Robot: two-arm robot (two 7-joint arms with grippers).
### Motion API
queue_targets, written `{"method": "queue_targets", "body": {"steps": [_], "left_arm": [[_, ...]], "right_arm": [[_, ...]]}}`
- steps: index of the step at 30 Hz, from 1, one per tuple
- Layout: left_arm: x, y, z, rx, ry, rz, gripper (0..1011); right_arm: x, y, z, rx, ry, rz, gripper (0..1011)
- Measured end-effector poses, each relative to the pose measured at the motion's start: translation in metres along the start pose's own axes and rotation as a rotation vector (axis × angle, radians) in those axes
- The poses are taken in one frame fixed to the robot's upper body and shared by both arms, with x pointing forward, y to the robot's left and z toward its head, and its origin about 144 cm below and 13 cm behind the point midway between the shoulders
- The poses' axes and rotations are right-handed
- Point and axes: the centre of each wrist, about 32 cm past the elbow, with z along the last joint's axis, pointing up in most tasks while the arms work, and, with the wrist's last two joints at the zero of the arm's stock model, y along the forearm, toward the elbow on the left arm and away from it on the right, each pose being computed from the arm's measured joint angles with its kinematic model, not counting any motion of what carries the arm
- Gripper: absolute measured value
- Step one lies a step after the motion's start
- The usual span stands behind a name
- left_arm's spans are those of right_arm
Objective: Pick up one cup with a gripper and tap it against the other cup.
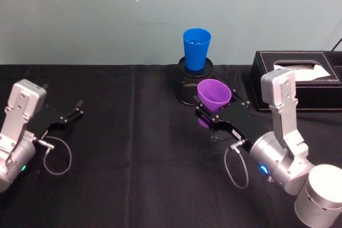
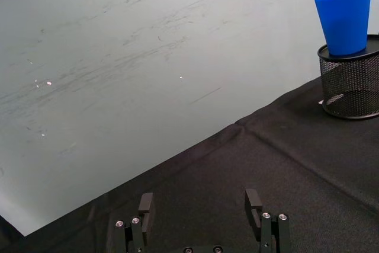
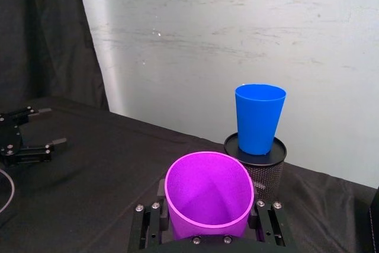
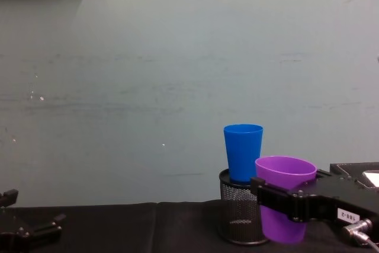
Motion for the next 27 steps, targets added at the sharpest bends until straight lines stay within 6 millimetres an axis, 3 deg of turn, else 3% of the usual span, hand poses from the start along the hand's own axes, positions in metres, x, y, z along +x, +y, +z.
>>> {"method": "queue_targets", "body": {"steps": [27], "left_arm": [[0.0,0.0,0.0,0.0,0.0,0.0,1000]], "right_arm": [[0.0,0.0,0.0,0.0,0.0,0.0,717]]}}
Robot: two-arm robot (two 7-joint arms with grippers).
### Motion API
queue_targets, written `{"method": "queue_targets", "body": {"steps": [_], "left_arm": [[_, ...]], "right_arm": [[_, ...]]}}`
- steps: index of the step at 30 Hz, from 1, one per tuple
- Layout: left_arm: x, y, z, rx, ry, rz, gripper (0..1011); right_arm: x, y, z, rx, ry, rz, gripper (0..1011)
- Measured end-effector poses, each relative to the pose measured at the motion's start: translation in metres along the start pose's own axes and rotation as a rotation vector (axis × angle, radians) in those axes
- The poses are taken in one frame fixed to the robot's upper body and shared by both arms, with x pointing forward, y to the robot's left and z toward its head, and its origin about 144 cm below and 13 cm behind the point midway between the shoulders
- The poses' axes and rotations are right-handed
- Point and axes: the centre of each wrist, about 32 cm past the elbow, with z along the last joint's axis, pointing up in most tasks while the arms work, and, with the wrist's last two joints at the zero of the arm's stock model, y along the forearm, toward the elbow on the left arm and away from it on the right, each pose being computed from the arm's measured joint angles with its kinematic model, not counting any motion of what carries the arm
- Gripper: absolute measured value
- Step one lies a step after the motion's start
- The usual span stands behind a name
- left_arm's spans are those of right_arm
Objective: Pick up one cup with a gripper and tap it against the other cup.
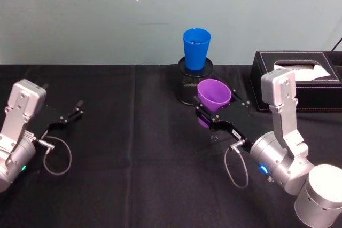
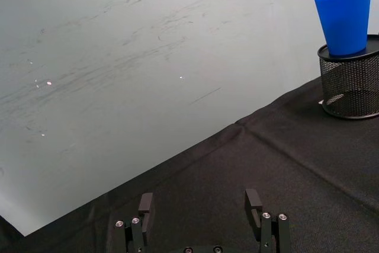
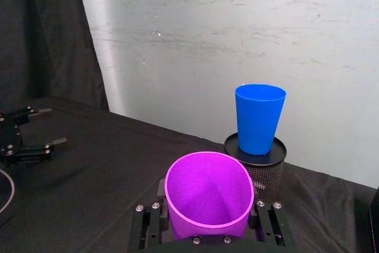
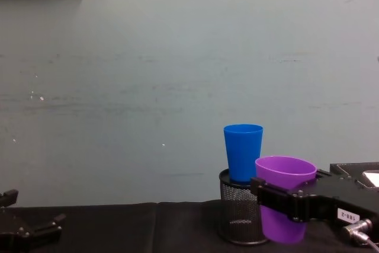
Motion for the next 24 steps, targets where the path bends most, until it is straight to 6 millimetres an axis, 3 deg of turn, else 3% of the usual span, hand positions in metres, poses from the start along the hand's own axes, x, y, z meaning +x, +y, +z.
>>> {"method": "queue_targets", "body": {"steps": [24], "left_arm": [[0.0,0.0,0.0,0.0,0.0,0.0,1000]], "right_arm": [[0.0,0.0,0.0,0.0,0.0,0.0,717]]}}
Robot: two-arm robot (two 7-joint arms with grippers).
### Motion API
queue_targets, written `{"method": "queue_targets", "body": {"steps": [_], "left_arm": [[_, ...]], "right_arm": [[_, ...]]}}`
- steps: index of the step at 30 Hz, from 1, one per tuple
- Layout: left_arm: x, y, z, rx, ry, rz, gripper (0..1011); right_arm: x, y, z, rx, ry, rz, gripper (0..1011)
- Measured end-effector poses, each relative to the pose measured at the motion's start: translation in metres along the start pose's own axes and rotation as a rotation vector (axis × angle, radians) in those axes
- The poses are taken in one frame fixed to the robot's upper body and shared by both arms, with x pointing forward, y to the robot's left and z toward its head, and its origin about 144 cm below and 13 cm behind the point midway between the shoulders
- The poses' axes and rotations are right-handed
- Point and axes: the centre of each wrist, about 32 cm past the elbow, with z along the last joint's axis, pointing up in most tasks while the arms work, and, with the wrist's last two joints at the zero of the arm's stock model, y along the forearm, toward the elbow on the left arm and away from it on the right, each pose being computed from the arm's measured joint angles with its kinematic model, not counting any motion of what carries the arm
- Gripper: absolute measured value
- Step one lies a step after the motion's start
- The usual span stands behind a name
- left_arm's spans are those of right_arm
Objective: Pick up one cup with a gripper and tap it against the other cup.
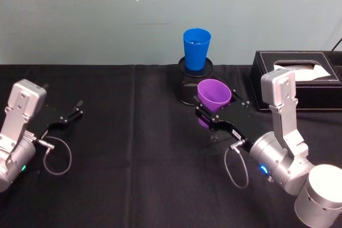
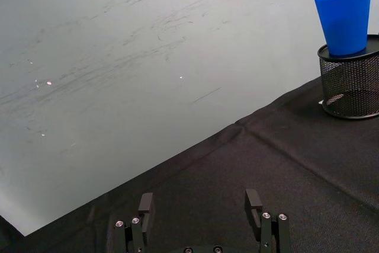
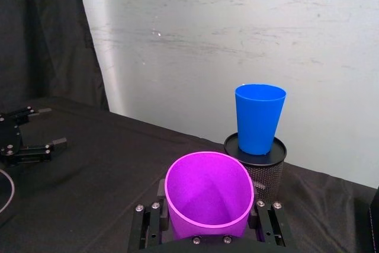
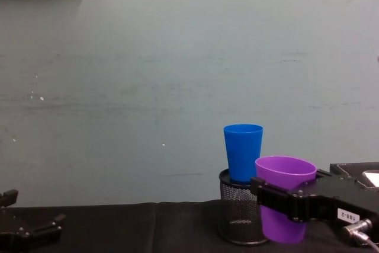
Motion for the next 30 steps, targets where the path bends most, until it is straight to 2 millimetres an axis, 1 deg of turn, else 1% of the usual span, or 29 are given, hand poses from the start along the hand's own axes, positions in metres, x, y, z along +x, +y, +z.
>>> {"method": "queue_targets", "body": {"steps": [9,14,17,20,21,24,25,27,28,30], "left_arm": [[0.0,0.0,0.0,0.0,0.0,0.0,1000],[0.0,0.0,0.0,0.0,0.0,0.0,1000],[0.0,0.0,0.0,0.0,0.0,0.0,1000],[0.0,0.0,0.0,0.0,0.0,0.0,1000],[0.0,0.0,0.0,0.0,0.0,0.0,1000],[0.0,0.0,0.0,0.0,0.0,0.0,1000],[0.0,0.0,0.0,0.0,0.0,0.0,1000],[0.0,0.0,0.0,0.0,0.0,0.0,1000],[0.0,0.0,0.0,0.0,0.0,0.0,1000],[0.0,0.0,0.0,0.0,0.0,0.0,1000]], "right_arm": [[0.0,0.0,0.001,0.001,0.0,-0.001,717],[0.003,0.009,0.004,-0.004,-0.005,-0.008,717],[0.007,0.02,0.007,-0.016,-0.008,-0.018,717],[0.012,0.035,0.011,-0.034,-0.009,-0.03,718],[0.014,0.043,0.013,-0.042,-0.007,-0.034,717],[0.018,0.054,0.015,-0.054,-0.004,-0.038,717],[0.02,0.061,0.016,-0.062,0.0,-0.042,718],[0.021,0.067,0.018,-0.068,0.006,-0.043,718],[0.023,0.073,0.019,-0.073,0.012,-0.044,717],[0.025,0.078,0.019,-0.078,0.019,-0.048,717]]}}
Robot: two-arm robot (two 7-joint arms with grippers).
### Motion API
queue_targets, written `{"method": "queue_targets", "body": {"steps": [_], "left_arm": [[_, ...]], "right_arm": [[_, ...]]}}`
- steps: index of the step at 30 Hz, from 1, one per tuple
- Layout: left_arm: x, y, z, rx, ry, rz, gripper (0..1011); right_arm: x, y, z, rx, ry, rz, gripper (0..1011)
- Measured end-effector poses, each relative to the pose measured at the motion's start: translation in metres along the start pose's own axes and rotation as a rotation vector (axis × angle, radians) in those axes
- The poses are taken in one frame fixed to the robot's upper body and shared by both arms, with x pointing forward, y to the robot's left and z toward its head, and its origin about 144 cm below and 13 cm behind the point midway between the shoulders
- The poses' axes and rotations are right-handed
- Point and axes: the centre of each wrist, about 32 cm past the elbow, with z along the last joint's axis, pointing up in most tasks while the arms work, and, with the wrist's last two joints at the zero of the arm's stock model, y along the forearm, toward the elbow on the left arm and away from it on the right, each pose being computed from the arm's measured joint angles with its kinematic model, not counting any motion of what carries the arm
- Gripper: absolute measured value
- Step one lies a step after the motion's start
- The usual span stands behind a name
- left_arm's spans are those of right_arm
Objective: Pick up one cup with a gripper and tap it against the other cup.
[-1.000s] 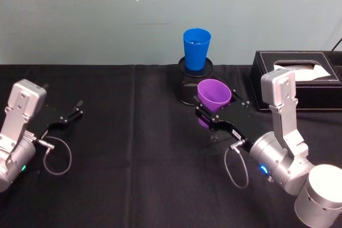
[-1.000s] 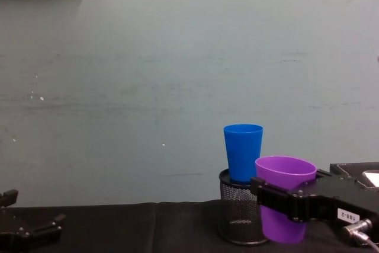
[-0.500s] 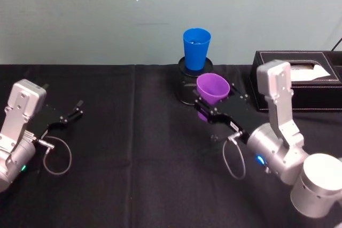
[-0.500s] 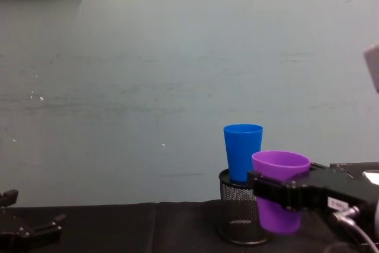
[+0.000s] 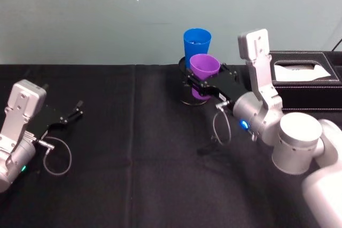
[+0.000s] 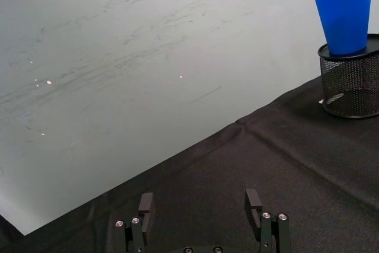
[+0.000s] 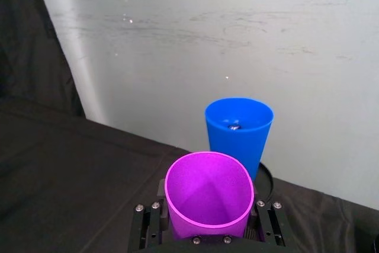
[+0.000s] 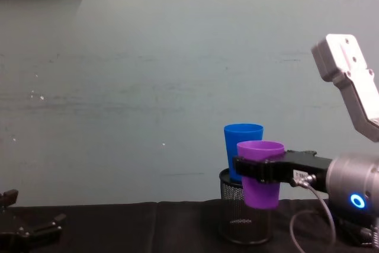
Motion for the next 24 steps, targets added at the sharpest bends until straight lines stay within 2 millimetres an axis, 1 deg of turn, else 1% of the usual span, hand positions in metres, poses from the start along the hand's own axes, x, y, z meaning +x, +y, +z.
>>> {"method": "queue_targets", "body": {"steps": [3,12,24], "left_arm": [[0.0,0.0,0.0,0.0,0.0,0.0,1000],[0.0,0.0,0.0,0.0,0.0,0.0,1000],[0.0,0.0,0.0,0.0,0.0,0.0,1000]], "right_arm": [[0.003,0.01,0.003,-0.003,0.013,-0.005,717],[0.008,0.023,0.007,-0.003,0.027,-0.009,718],[0.008,0.031,0.01,0.002,0.033,-0.016,717]]}}
